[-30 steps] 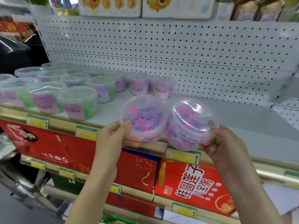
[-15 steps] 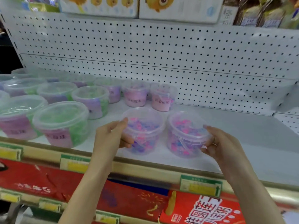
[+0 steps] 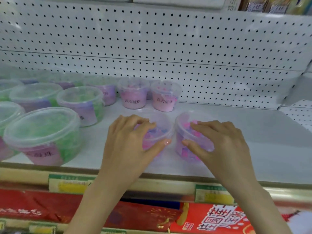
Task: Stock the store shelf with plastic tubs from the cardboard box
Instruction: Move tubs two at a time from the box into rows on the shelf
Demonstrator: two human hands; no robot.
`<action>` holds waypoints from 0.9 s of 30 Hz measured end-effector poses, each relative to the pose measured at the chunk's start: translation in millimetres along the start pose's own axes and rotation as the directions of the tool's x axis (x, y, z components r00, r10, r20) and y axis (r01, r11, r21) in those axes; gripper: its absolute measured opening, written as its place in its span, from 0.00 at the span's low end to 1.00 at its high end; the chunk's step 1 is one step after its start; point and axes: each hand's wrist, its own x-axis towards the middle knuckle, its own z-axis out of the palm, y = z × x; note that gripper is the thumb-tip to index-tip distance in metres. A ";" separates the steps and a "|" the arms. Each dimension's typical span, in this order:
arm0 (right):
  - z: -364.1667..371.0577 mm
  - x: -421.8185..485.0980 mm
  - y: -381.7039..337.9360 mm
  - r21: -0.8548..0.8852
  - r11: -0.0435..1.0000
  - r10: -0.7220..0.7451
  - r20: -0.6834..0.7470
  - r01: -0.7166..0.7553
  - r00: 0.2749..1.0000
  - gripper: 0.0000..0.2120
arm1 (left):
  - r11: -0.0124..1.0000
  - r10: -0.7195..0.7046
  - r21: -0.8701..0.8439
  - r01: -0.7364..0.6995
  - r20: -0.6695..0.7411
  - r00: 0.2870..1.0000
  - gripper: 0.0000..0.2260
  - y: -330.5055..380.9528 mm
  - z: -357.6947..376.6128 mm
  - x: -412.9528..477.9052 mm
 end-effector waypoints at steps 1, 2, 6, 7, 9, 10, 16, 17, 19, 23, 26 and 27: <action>-0.4 1.4 0.6 -0.014 1.000 -0.014 -0.002 0.014 1.000 0.24 | 0.999 0.031 0.007 -0.031 0.037 0.999 0.25 -3.7 -1.7 2.3; -2.5 3.4 1.4 -0.019 0.999 -0.029 0.009 0.029 1.000 0.23 | 0.998 0.064 0.009 -0.065 0.080 0.995 0.26 -8.6 -5.4 5.3; -11.5 14.2 14.5 0.132 0.989 -0.093 0.225 0.065 0.970 0.22 | 0.995 0.100 -0.052 -0.090 0.249 0.963 0.27 -45.2 -31.7 20.9; -12.8 18.3 20.1 0.230 0.971 -0.138 0.305 0.067 0.942 0.22 | 0.996 0.085 -0.024 -0.082 0.244 0.966 0.25 -54.1 -40.3 23.1; -14.3 29.8 29.9 0.385 0.922 -0.203 0.429 0.025 0.880 0.21 | 0.995 0.083 0.036 -0.090 0.167 0.983 0.24 -60.4 -53.9 26.7; -15.8 36.6 31.9 0.412 0.911 -0.207 0.488 -0.014 0.848 0.20 | 0.994 0.106 0.024 -0.109 0.115 0.988 0.25 -55.7 -55.5 29.5; -21.2 52.2 10.0 0.324 0.936 -0.069 0.558 -0.141 0.827 0.19 | 0.986 0.150 0.034 -0.163 0.236 0.960 0.30 -39.6 -19.0 43.3; -16.9 50.9 4.1 0.279 0.954 -0.049 0.507 -0.110 0.861 0.20 | 0.987 0.147 0.030 -0.158 0.230 0.962 0.30 -46.3 -14.4 43.6; -4.1 50.9 -4.1 0.161 0.987 -0.075 0.417 0.007 0.906 0.21 | 0.986 0.158 0.024 -0.166 0.202 0.967 0.28 -57.2 -8.2 45.9; 14.3 74.7 6.7 0.311 0.950 -0.181 0.471 0.029 0.863 0.17 | 0.995 0.086 0.036 -0.095 0.206 0.975 0.19 -68.3 -4.3 56.8; 16.5 87.0 25.8 0.257 0.966 -0.172 0.545 0.032 0.820 0.23 | 0.984 0.052 0.160 -0.075 0.144 0.988 0.19 -74.3 -7.6 57.9; 16.9 86.2 28.2 0.244 0.970 -0.145 0.540 0.011 0.829 0.24 | 0.984 0.032 0.170 -0.053 0.122 0.992 0.20 -75.8 -8.5 55.2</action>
